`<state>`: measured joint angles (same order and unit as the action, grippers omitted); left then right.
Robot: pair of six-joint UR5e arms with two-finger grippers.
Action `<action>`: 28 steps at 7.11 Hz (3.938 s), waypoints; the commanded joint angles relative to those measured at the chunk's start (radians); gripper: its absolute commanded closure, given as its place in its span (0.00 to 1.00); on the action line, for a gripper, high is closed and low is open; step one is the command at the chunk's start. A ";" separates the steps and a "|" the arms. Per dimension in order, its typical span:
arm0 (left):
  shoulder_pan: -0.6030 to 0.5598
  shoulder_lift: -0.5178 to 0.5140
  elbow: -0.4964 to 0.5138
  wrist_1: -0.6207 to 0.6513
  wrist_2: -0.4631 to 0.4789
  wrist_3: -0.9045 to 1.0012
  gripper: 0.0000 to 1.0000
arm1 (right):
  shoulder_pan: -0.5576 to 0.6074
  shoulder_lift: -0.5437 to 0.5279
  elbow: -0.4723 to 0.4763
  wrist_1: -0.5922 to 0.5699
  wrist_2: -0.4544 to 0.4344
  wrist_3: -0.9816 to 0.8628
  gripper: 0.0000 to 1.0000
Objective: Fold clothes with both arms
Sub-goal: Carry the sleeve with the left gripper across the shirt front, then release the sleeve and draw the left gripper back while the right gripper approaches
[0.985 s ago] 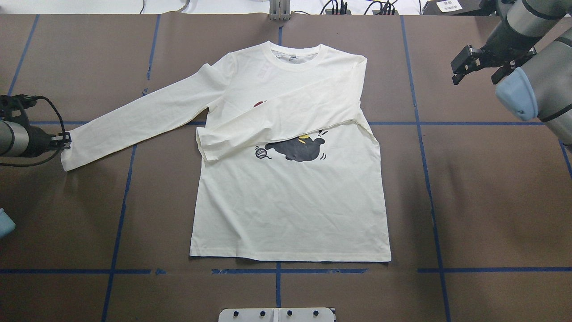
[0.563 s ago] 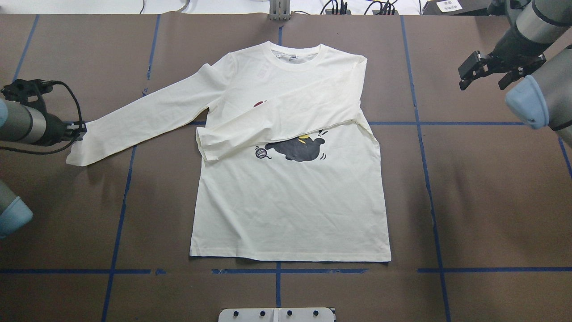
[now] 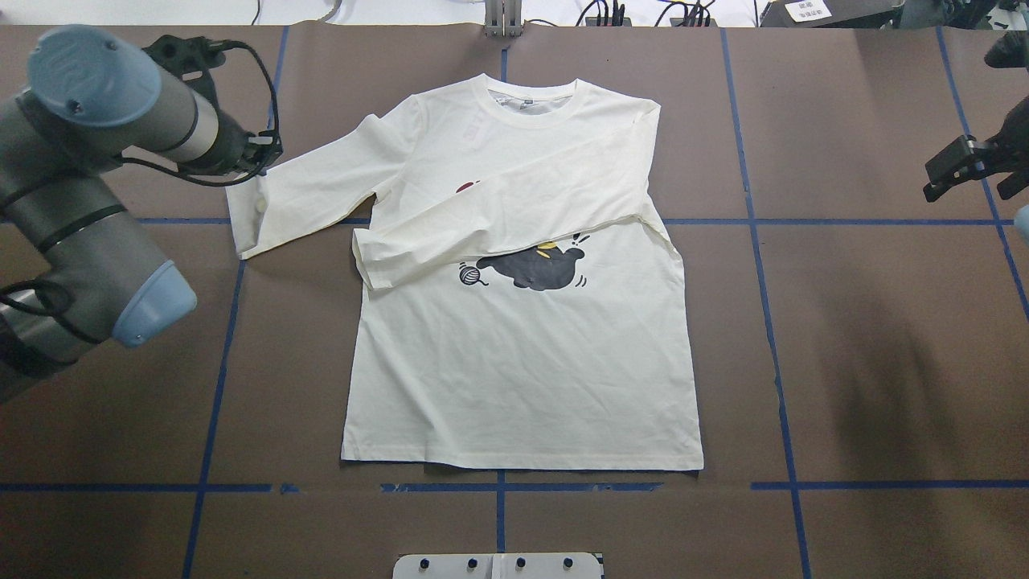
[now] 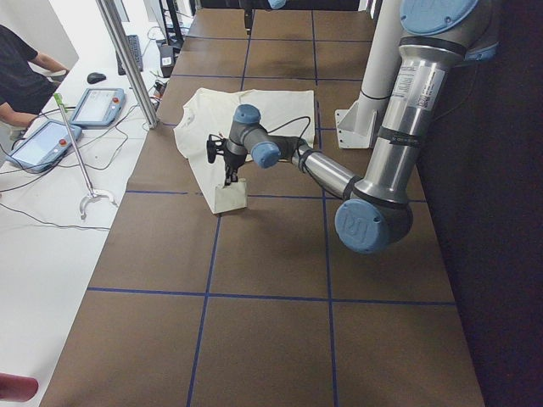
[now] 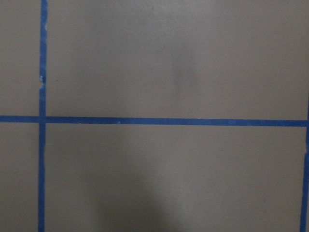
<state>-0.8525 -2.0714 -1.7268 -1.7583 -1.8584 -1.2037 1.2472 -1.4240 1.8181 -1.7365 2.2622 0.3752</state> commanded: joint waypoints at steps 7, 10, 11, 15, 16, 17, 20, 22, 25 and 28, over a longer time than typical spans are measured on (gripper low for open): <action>0.142 -0.588 0.379 -0.132 -0.160 -0.341 1.00 | 0.060 -0.130 -0.016 0.043 -0.001 -0.131 0.00; 0.254 -0.677 0.597 -0.286 -0.025 -0.401 1.00 | 0.060 -0.130 -0.017 0.043 0.000 -0.127 0.00; 0.294 -0.764 0.715 -0.311 0.046 -0.414 1.00 | 0.060 -0.128 -0.023 0.043 0.002 -0.127 0.00; 0.392 -0.779 0.785 -0.444 0.159 -0.411 0.00 | 0.058 -0.113 -0.028 0.043 0.016 -0.125 0.00; 0.392 -0.761 0.773 -0.444 0.159 -0.354 0.00 | 0.058 -0.107 -0.026 0.049 0.025 -0.125 0.00; 0.386 -0.748 0.759 -0.438 0.157 -0.306 0.00 | 0.058 -0.107 -0.016 0.049 0.043 -0.118 0.00; 0.301 -0.632 0.596 -0.306 0.090 -0.167 0.00 | 0.017 -0.124 0.006 0.298 0.054 0.235 0.00; 0.261 -0.488 0.383 -0.131 0.090 -0.038 0.00 | -0.096 -0.144 0.021 0.443 0.037 0.463 0.00; 0.245 -0.178 -0.030 0.109 0.085 0.172 0.01 | -0.254 -0.190 0.156 0.449 -0.025 0.679 0.00; 0.231 -0.018 -0.193 0.172 0.027 0.236 0.01 | -0.527 -0.190 0.204 0.559 -0.194 1.003 0.00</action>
<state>-0.6175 -2.1564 -1.8494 -1.5999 -1.8223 -0.9832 0.8348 -1.6125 2.0109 -1.2463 2.1397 1.2318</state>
